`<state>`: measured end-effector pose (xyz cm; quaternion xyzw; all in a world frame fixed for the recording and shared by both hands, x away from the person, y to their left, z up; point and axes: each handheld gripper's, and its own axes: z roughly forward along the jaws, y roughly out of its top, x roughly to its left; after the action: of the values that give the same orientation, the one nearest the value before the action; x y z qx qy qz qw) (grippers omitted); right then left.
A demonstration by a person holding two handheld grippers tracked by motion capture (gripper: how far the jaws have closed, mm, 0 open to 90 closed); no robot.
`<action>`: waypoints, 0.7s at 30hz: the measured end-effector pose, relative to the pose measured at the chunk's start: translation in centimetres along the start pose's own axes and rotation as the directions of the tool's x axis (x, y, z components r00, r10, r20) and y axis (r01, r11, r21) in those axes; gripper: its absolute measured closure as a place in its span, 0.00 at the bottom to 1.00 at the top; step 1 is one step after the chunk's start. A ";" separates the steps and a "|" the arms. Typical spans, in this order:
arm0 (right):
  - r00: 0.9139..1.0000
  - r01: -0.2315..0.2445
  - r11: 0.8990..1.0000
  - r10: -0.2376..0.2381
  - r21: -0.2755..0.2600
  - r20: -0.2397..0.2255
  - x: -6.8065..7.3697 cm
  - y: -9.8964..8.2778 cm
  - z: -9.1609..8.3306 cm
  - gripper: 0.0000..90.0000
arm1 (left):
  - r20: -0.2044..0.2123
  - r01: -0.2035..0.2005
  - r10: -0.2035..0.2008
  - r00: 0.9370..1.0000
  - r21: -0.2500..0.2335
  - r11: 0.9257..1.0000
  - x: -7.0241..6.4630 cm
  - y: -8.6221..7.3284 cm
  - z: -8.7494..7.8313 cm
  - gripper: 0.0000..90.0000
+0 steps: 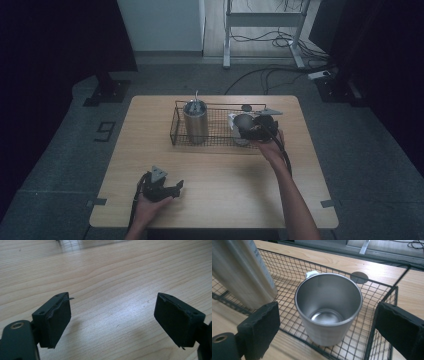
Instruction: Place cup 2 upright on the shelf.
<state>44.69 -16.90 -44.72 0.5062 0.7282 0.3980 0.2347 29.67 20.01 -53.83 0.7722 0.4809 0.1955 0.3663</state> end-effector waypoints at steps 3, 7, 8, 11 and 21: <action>1.000 0.007 1.000 -0.007 -0.018 -0.003 -0.2 -0.8 -1.0 0.09 | -0.008 0.006 -0.007 1.000 -0.004 1.000 0.1 -0.1 -0.1 0.16; 1.000 0.010 0.999 -0.011 -0.042 -0.020 -0.2 -1.8 -2.2 0.11 | -0.013 0.014 -0.014 1.000 -0.008 1.000 0.3 -0.1 -0.3 0.16; 1.000 0.011 0.999 -0.013 -0.052 -0.024 -0.2 -2.1 -2.6 0.12 | -0.015 0.013 -0.014 1.000 -0.007 1.000 0.3 -0.1 -0.2 0.16; 0.999 0.017 0.998 -0.019 -0.059 -0.028 -0.1 -3.1 -3.5 0.12 | -0.019 0.009 -0.009 1.000 -0.003 1.000 0.3 -0.2 -0.3 0.16; 0.999 0.015 0.995 -0.019 -0.097 -0.043 0.1 -7.7 -6.1 0.14 | -0.017 0.014 -0.014 1.000 -0.003 1.000 0.3 -0.2 -0.3 0.16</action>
<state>35.84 -20.19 -47.48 0.4790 0.7175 0.4417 0.2462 29.50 20.46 -53.79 0.7666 0.4890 0.2005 0.3646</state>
